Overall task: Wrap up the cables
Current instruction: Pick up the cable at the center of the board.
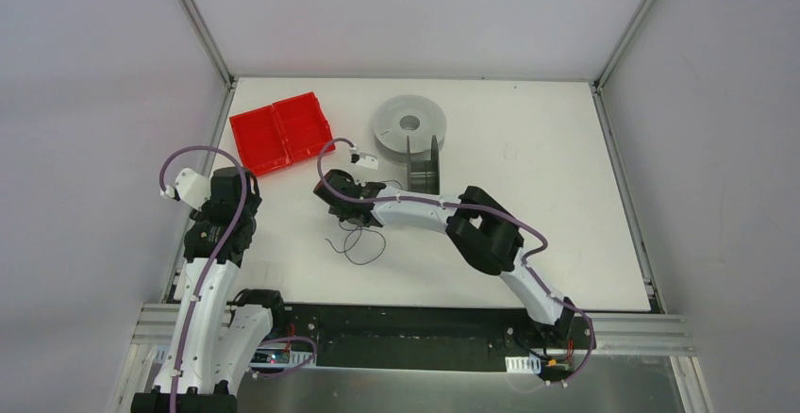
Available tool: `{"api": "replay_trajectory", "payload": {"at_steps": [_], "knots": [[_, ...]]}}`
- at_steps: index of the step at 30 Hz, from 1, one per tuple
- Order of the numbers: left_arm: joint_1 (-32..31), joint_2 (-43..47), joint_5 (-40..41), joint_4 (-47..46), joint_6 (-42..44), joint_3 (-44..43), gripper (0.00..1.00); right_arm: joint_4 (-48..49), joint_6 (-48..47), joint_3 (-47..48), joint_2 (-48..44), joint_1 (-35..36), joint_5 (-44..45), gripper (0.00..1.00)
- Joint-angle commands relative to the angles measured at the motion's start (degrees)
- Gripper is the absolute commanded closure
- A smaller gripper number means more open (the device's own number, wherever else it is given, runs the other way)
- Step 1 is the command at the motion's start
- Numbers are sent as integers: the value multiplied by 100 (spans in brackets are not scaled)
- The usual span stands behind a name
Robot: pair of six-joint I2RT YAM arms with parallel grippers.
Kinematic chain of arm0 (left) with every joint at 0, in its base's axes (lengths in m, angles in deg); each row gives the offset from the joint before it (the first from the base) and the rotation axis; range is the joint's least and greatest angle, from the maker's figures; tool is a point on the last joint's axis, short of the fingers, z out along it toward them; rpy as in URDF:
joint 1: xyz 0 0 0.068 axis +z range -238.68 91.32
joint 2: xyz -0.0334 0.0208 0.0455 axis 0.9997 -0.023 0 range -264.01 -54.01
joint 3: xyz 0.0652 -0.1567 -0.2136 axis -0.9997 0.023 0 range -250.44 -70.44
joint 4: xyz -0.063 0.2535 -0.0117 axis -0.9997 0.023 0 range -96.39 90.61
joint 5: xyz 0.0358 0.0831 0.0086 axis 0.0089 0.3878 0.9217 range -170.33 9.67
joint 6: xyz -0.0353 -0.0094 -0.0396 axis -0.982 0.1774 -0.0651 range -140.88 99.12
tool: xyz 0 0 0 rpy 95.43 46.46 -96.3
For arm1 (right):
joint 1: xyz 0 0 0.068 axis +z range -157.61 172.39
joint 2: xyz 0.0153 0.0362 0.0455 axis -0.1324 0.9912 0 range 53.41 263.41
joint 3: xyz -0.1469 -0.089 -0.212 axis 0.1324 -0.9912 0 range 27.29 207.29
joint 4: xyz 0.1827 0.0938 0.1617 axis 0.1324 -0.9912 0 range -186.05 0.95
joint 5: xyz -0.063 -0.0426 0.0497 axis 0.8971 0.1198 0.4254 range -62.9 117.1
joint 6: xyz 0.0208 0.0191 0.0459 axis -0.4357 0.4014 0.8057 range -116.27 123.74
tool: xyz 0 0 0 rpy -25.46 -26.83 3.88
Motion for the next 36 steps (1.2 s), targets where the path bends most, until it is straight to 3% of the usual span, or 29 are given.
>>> {"api": "replay_trajectory", "payload": {"at_steps": [1, 4, 9, 15, 18, 20, 22, 24, 26, 29, 32, 36], "knots": [[29, 48, 194, 132, -74, -163, 52, -26, 353, 223, 181, -25, 124, 57], [29, 40, 164, 134, -90, -155, 52, 113, 252, 275, 287, -40, 28, 60], [29, 12, 106, 123, -84, -157, 52, 718, -217, -15, 130, -79, -125, 100], [29, -20, -312, -32, 270, -247, 52, 2224, -1448, -1369, -1175, -192, -670, 100], [29, -15, -1801, -757, 1321, -237, 50, 2399, -2074, -1811, -2054, -300, -1074, 100], [29, -36, -3852, -1331, 1870, -162, 49, 2330, -2393, -2014, -2638, -412, -1394, 100], [12, -77, -5627, -2138, 1942, 36, 49, 2313, -2533, -2218, -3169, -508, -1764, 100], [-60, -167, -6820, -2974, 1603, 191, 48, 2253, -2651, -2325, -3616, -596, -2200, 100], [-120, -194, -7409, -3643, 1239, 301, 46, 2182, -2806, -2383, -3904, -684, -2934, 100], [-146, -99, -7591, -3927, 1336, 260, 43, 1989, -3173, -2408, -4323, -810, -4198, 100], [-153, -63, -7764, -3952, 1562, 74, 40, 872, -3819, -2131, -4614, -899, -5202, 100], [-273, -401, -8214, -3979, 1559, -339, 38, -123, -4616, -1953, -5047, -1149, -5877, 100]]}}
